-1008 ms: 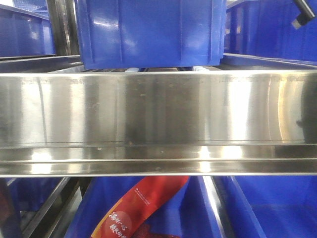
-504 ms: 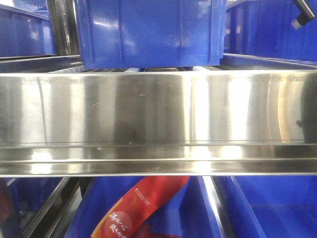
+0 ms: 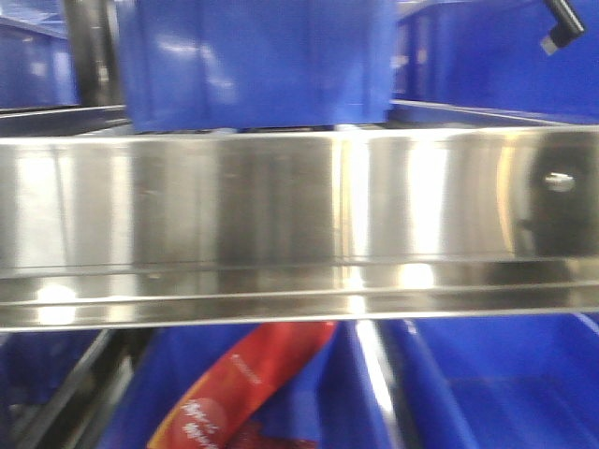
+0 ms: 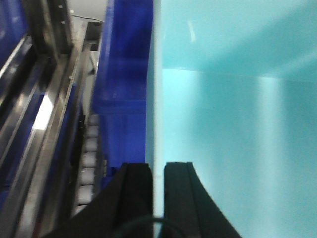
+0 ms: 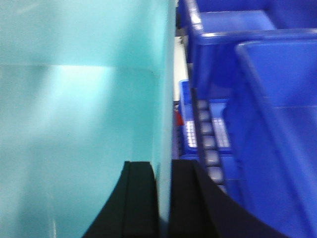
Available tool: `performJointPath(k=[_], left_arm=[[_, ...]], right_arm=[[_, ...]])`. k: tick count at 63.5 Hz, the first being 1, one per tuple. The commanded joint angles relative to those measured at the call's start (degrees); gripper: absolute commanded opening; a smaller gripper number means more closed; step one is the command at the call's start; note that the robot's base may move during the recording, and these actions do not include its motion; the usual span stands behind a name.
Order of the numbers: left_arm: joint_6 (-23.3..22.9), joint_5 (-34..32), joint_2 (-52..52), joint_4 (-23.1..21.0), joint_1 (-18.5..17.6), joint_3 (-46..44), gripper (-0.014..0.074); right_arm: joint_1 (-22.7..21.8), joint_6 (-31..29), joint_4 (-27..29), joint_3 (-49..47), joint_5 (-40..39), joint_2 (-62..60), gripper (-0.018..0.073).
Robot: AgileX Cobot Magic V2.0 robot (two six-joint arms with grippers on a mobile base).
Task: Fetch blue bin and place on conveyor start
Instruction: 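Lift the light-teal bin with both grippers and pull it off the shelf, then hold the bin in both grippers while the base turns away from the rack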
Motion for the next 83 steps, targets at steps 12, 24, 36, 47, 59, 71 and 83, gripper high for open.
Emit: performJointPath(k=[12,24,36,47,59,71,83], left_arm=[[-0.3,-2.6,-0.6,0.6,-0.4,-0.6,-0.0111],[-0.3,-2.6,-0.6,0.6,-0.4,-0.6,-0.0111],[-0.3,-2.6,-0.6,0.6,-0.4,-0.6,-0.0111],[-0.3,-2.6,-0.6,0.6,-0.4,-0.6,-0.0111],[-0.3,-2.6,-0.6,0.6,-0.4,-0.6,-0.0111],[-0.3,-2.6,-0.6,0.6,-0.4,-0.6,-0.0111],[-0.3,-2.6,-0.6,0.6,-0.4,-0.6,-0.0111]], right_arm=[[-0.1,-0.6,-3.0,-0.8,-2.0,-0.7,-0.0165],[-0.1,-0.6,-3.0,-0.8,-2.2,-0.7,-0.0165],[-0.1,-0.6,-3.0,-0.8,-4.6,-0.7,-0.0165],[-0.1,-0.6,-3.0,-0.8,-5.4,-0.7,-0.0165],[-0.1,-0.6,-3.0,-0.8,-5.2,-0.7,-0.0165],[-0.1,-0.6,-3.0,-0.8,-5.2,-0.7,-0.0165],[-0.1,-0.6,-3.0,-0.8,-4.8,-0.7,-0.0165]])
